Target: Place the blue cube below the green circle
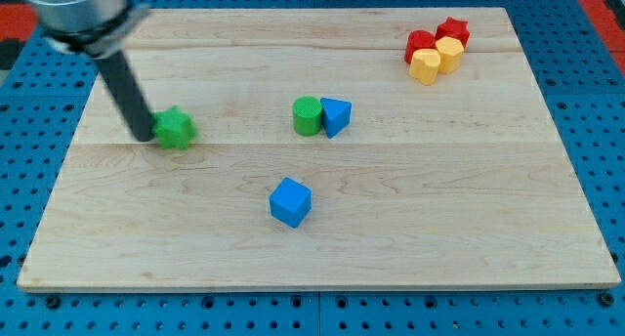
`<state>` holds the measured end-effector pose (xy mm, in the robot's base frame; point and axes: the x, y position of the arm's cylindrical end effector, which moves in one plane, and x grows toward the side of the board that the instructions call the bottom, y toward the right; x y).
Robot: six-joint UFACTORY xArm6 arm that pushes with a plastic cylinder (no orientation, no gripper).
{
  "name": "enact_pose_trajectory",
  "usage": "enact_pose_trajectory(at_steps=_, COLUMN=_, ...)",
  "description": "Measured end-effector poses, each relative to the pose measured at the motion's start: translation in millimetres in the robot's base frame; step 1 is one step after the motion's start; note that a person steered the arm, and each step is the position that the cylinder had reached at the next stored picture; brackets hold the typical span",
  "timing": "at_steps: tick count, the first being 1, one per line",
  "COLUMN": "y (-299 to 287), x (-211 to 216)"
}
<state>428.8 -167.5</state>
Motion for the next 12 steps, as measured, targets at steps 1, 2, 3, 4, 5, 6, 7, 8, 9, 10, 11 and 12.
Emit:
enact_pose_trajectory(at_steps=1, y=83, x=0)
enact_pose_trajectory(at_steps=2, y=100, x=14)
enact_pose_trajectory(at_steps=3, y=63, x=75)
enact_pose_trajectory(at_steps=4, y=101, x=118)
enact_pose_trajectory(at_steps=5, y=150, x=120)
enact_pose_trajectory(at_steps=6, y=168, x=97)
enact_pose_trajectory(at_steps=7, y=167, x=69)
enact_pose_trajectory(at_steps=8, y=185, x=74)
enact_pose_trajectory(at_steps=9, y=215, x=64)
enact_pose_trajectory(at_steps=10, y=200, x=43)
enact_pose_trajectory(at_steps=11, y=176, x=37)
enact_pose_trajectory(at_steps=12, y=180, x=36)
